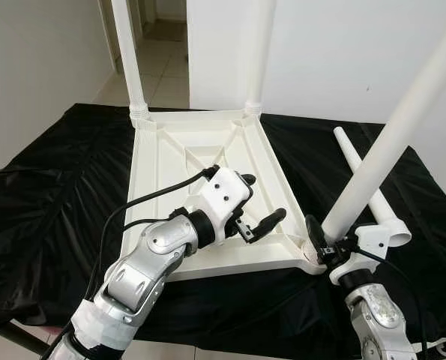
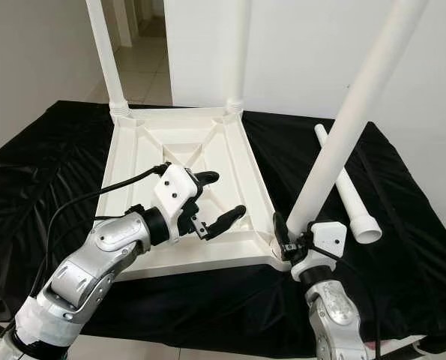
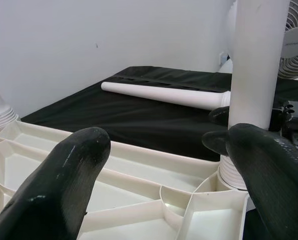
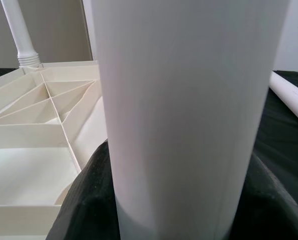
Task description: Building children table
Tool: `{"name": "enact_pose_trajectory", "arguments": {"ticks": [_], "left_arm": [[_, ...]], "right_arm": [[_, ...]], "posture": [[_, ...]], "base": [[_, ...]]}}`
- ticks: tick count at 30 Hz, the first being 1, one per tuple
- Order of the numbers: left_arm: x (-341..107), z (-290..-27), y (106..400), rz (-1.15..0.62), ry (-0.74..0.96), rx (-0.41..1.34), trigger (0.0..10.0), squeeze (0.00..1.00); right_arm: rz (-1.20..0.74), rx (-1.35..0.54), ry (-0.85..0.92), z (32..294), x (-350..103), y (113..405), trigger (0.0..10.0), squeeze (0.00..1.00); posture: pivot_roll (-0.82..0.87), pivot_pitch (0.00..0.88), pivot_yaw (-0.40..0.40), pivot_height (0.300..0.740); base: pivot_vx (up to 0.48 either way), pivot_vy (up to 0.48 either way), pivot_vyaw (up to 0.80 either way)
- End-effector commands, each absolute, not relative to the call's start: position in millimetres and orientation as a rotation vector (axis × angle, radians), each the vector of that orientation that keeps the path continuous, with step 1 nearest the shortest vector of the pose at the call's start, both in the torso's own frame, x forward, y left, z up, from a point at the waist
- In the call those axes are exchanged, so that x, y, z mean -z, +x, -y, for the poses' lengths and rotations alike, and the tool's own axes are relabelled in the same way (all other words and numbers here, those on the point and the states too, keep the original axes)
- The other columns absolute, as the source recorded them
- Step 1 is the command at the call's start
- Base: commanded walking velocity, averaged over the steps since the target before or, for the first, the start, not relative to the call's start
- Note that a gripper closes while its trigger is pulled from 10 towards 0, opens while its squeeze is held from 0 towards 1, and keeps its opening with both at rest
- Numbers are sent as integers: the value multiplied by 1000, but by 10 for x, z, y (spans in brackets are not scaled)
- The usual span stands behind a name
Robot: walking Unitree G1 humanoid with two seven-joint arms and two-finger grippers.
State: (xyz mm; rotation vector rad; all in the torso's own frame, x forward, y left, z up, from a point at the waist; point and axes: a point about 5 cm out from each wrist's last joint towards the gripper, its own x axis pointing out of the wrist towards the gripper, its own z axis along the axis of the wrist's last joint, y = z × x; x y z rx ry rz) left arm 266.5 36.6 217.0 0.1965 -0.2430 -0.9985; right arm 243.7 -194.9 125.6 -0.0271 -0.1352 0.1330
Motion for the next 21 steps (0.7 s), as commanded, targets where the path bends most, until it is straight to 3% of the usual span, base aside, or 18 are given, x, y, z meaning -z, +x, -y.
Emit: {"name": "enact_pose_trajectory", "arguments": {"ticks": [1,8,15,21], "left_arm": [[-2178,-350,2629,240,207,1044,10000,0],[-2196,-338,2645,245,206,1049,10000,0],[-2221,-283,2652,255,201,1062,10000,0],[-2238,-221,2669,264,193,1064,10000,0]], "right_arm": [[-104,-89,-10,1976,-804,2310,10000,0],[147,-108,4,1924,-1460,2433,10000,0],[266,-151,-28,1897,-1914,2531,10000,0],[238,-185,-35,1869,-1885,2539,10000,0]], "posture": [[-24,90,30,740],[-27,91,32,740],[-38,87,18,740],[-35,86,3,740]], "base": [[0,0,0],[0,0,0],[0,0,0],[0,0,0]]}}
